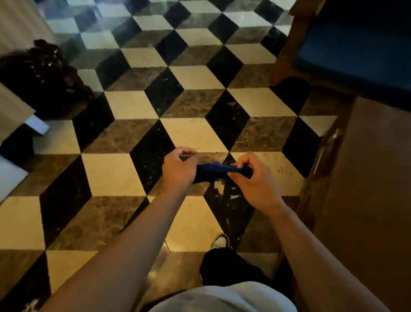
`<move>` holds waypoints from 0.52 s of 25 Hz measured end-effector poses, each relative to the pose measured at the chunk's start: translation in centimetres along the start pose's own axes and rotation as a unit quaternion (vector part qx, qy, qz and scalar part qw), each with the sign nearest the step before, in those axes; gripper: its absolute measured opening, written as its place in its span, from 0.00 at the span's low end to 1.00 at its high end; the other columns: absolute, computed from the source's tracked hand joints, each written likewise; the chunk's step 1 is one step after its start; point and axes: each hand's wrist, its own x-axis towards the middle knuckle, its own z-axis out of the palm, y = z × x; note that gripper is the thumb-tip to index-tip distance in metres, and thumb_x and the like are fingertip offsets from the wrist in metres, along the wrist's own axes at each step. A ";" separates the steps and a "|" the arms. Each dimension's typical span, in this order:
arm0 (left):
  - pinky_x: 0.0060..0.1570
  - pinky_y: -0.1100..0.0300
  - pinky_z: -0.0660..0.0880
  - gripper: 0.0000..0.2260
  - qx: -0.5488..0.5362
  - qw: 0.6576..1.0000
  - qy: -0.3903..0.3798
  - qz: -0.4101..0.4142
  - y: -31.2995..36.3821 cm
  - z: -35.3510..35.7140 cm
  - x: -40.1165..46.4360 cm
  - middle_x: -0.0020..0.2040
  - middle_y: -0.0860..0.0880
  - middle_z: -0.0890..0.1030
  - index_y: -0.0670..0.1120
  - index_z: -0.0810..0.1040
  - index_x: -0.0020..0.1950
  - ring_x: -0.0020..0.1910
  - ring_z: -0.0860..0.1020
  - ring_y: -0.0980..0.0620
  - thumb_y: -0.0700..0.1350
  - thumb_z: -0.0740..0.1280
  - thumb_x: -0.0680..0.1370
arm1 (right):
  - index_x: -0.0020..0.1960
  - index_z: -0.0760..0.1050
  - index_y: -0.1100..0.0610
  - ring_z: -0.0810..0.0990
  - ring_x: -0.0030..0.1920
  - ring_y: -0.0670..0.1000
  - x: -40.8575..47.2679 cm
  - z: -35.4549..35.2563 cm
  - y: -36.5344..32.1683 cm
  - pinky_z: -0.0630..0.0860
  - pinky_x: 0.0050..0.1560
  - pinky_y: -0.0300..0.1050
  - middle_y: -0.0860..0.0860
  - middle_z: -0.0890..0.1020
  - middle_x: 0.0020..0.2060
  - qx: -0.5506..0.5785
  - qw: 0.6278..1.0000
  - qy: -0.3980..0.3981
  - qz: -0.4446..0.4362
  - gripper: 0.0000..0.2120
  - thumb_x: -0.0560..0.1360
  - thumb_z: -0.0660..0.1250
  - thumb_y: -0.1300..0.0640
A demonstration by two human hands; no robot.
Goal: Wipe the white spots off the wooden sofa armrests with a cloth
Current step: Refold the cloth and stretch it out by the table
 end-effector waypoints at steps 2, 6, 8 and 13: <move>0.49 0.49 0.77 0.10 0.142 0.984 -0.068 0.080 3.7 2.3 4.2 0.47 0.42 0.82 0.47 0.83 0.40 0.49 0.81 0.39 0.44 0.65 0.79 | 0.46 0.72 0.44 0.79 0.35 0.41 5.3 -2.8 -1.1 0.74 0.35 0.34 0.42 0.81 0.37 0.021 1.000 0.018 0.002 0.12 0.77 0.72 0.59; 0.55 0.44 0.75 0.22 0.131 0.952 -0.232 0.149 9.5 6.5 10.6 0.50 0.39 0.77 0.41 0.79 0.37 0.53 0.78 0.42 0.59 0.68 0.79 | 0.60 0.74 0.48 0.86 0.45 0.46 14.5 -8.8 -3.6 0.83 0.44 0.42 0.51 0.85 0.46 0.164 0.982 0.086 0.040 0.16 0.77 0.72 0.63; 0.44 0.53 0.75 0.24 0.098 0.905 -0.381 0.160 11.6 9.6 14.1 0.43 0.41 0.80 0.38 0.80 0.39 0.43 0.79 0.51 0.60 0.72 0.75 | 0.64 0.74 0.48 0.87 0.46 0.50 19.0 -12.0 -3.4 0.85 0.46 0.48 0.54 0.86 0.47 0.181 0.978 0.075 0.064 0.21 0.76 0.73 0.65; 0.47 0.46 0.71 0.29 0.035 0.822 -0.560 0.101 17.1 19.2 24.0 0.48 0.26 0.80 0.29 0.78 0.54 0.45 0.78 0.35 0.51 0.81 0.68 | 0.64 0.76 0.48 0.86 0.50 0.54 30.5 -20.2 -1.2 0.84 0.51 0.51 0.55 0.86 0.47 0.209 0.969 0.058 0.117 0.25 0.72 0.76 0.66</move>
